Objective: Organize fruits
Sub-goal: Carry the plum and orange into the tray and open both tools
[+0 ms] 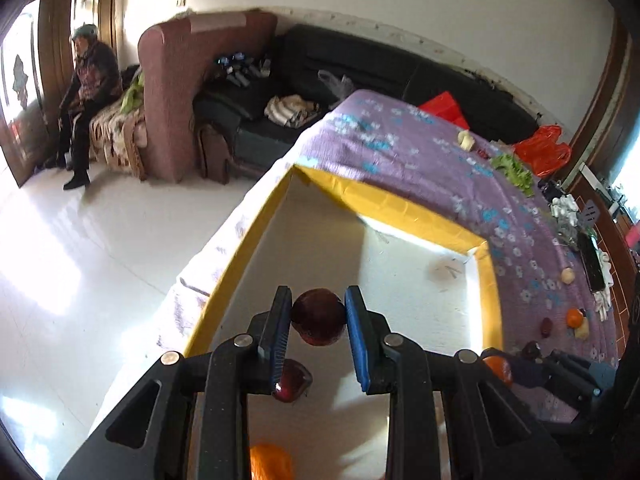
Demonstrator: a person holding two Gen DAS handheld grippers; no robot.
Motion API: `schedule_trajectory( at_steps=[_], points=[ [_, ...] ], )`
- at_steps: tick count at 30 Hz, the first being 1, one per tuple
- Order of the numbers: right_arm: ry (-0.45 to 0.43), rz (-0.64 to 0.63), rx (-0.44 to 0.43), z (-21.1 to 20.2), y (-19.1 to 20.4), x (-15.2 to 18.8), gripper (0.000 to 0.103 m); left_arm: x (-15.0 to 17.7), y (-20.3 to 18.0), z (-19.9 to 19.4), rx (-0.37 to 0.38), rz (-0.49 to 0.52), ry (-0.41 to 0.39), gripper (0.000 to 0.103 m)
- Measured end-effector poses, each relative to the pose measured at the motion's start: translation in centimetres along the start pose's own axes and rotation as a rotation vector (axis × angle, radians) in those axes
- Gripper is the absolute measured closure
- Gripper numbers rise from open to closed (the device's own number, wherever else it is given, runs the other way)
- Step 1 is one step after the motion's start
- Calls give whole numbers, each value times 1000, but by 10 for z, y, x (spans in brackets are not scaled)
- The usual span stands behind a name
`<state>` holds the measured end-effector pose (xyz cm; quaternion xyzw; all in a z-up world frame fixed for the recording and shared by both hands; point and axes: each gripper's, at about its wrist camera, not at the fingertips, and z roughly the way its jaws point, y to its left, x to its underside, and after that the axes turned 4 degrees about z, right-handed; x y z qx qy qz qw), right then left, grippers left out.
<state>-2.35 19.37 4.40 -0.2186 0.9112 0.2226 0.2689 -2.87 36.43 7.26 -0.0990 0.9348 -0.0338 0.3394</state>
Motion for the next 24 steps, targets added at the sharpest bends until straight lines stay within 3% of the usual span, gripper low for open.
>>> schedule_trajectory(
  at_steps=[7,9,10,14,17,19,24],
  points=[
    [73,-15,57,38,6,1,63,3,12,22,8,-43,66,74],
    [75,-16,60,41,6,4,62,4,15,18,13,-55,61,62],
    [70,-17,62,39,8,4,62,5,16,13,12,-61,52,51],
    [59,-31,64,34,11,6,62,5,16,-12,-6,-65,-9,36],
    [51,-35,52,30,14,7,58,6,12,-32,-14,-83,-45,30],
    [37,-29,36,23,14,8,47,8,7,-44,-3,-91,-66,29],
    [-39,-31,17,-11,11,15,45,16,-21,-80,21,-60,-138,23]
  ],
)
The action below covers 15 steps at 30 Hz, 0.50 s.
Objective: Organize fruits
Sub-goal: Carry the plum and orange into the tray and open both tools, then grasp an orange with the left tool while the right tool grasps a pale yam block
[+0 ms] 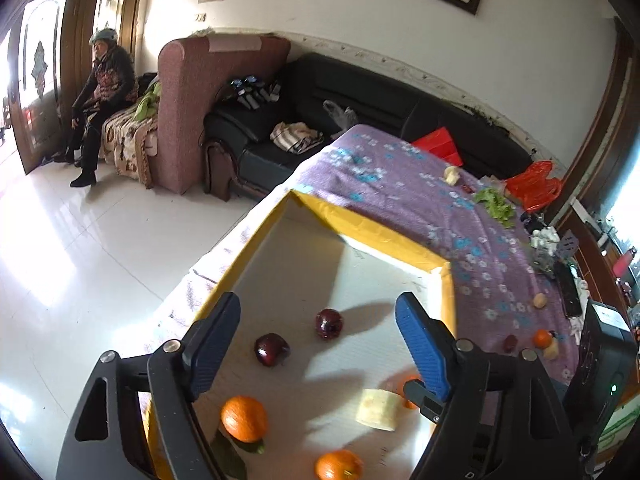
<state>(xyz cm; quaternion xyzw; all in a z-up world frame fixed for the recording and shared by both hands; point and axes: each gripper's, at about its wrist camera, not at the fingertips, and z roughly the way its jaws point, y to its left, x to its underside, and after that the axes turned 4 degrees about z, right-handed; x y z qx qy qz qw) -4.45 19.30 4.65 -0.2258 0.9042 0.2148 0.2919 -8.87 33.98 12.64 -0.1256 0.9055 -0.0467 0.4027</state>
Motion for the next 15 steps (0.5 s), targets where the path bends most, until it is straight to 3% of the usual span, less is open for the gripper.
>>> schedule_trajectory(
  at_steps=[2,7,11,15],
  points=[
    [-25,6,-3,-14,-6,3,45,4,-16,-13,23,22,-26,18],
    [-90,81,25,-59,-53,17,43,18,-59,-41,53,98,-96,17],
    [-156,166,99,-104,-108,30,43,29,-88,-58,91,132,-155,8],
    [-228,289,229,-157,-185,47,42,36,-106,-61,150,123,-159,6]
  ],
)
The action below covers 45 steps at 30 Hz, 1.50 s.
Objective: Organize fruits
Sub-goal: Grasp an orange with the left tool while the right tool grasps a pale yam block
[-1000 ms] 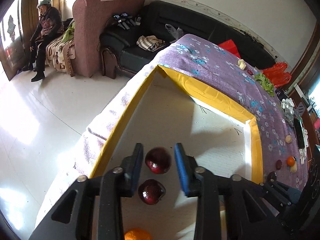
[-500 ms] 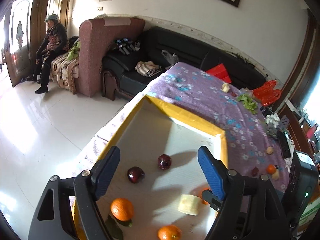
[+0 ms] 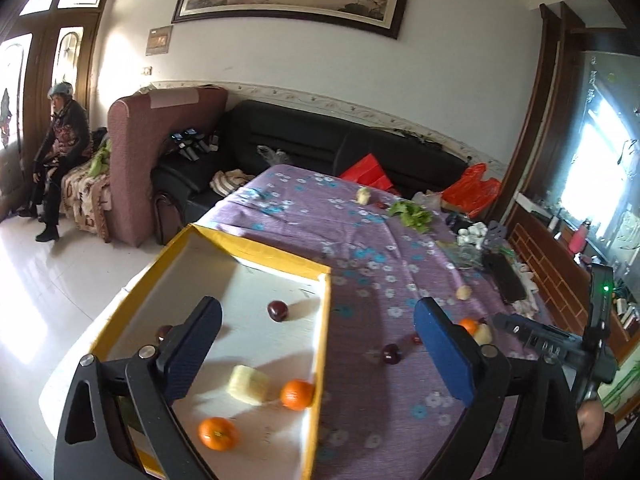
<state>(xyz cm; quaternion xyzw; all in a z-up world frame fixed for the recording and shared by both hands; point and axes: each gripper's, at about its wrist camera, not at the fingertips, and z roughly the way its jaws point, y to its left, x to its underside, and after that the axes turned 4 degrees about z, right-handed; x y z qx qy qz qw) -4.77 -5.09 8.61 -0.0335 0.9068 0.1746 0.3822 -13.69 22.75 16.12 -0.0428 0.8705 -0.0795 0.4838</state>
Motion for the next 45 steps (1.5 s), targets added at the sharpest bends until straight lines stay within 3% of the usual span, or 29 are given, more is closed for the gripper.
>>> schedule_trajectory(
  at_steps=[4,8,15,24,29,33,39,40,42,44,45],
  points=[
    [-34,126,107,-20,-73,-10,42,10,-14,18,40,-7,57,6],
    [-35,212,143,-26,-114,-10,42,21,-30,33,43,26,103,6],
    [43,240,88,20,-112,0,42,24,-33,44,29,32,135,6],
    [106,152,149,72,-99,14,42,16,-49,68,142,52,204,6],
    [114,150,149,81,-103,17,45,7,-86,115,251,82,296,7],
    [103,159,151,81,-107,17,64,6,-121,163,332,89,372,7],
    [122,187,156,66,-111,26,65,18,-177,221,378,150,446,7],
    [128,190,152,65,-112,26,65,20,-185,228,383,173,452,8],
    [139,203,142,65,-116,25,65,28,-202,241,389,241,466,21],
    [147,223,115,65,-122,24,65,36,-216,252,385,308,485,41],
    [152,236,106,64,-126,23,65,40,-221,257,379,334,489,44]
  ],
)
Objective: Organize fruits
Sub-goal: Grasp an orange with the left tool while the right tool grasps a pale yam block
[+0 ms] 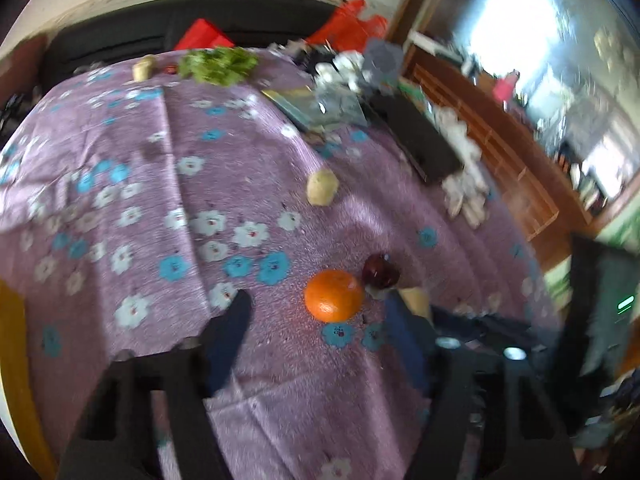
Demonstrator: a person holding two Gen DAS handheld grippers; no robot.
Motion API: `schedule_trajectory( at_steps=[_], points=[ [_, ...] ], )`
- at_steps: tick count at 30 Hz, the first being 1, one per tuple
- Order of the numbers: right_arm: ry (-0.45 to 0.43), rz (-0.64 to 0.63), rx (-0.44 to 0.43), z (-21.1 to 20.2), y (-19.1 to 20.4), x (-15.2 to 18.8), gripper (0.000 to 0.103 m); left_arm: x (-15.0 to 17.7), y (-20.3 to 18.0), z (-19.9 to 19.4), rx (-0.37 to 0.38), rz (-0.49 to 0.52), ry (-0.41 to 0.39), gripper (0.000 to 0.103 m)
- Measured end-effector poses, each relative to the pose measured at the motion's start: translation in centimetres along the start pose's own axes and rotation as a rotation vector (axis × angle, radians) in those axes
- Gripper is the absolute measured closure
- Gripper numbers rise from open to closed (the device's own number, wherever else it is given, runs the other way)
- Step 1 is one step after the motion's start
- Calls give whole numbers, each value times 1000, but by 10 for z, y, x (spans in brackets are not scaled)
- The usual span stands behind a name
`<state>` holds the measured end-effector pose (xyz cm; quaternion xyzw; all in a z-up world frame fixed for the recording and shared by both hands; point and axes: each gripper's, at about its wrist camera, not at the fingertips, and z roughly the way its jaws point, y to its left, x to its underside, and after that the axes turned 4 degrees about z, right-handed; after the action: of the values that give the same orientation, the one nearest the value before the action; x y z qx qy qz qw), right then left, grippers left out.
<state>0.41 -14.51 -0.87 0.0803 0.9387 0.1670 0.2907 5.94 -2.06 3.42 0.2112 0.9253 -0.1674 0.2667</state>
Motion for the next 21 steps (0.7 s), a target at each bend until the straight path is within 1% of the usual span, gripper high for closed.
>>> schedule_trajectory(
  at_steps=[2,5,10,12,13,16,21],
  points=[
    [1,16,8,-1,-5,-2,65,0,-1,10,12,9,11,45],
    [10,45,-9,-2,-11,-3,65,-1,1,22,28,-6,23,45],
    [10,35,10,-3,-8,-3,65,-2,-3,36,60,-11,43,45],
    [8,23,23,-3,-6,-2,65,-1,-3,36,52,-8,34,68],
    [6,20,27,-3,-5,-2,65,-1,-2,36,60,-15,40,67],
    [2,13,34,-2,-4,-2,65,2,-3,31,22,-11,17,68],
    [-8,-5,43,-1,-2,-1,65,5,7,5,5,-59,-40,68]
  ],
)
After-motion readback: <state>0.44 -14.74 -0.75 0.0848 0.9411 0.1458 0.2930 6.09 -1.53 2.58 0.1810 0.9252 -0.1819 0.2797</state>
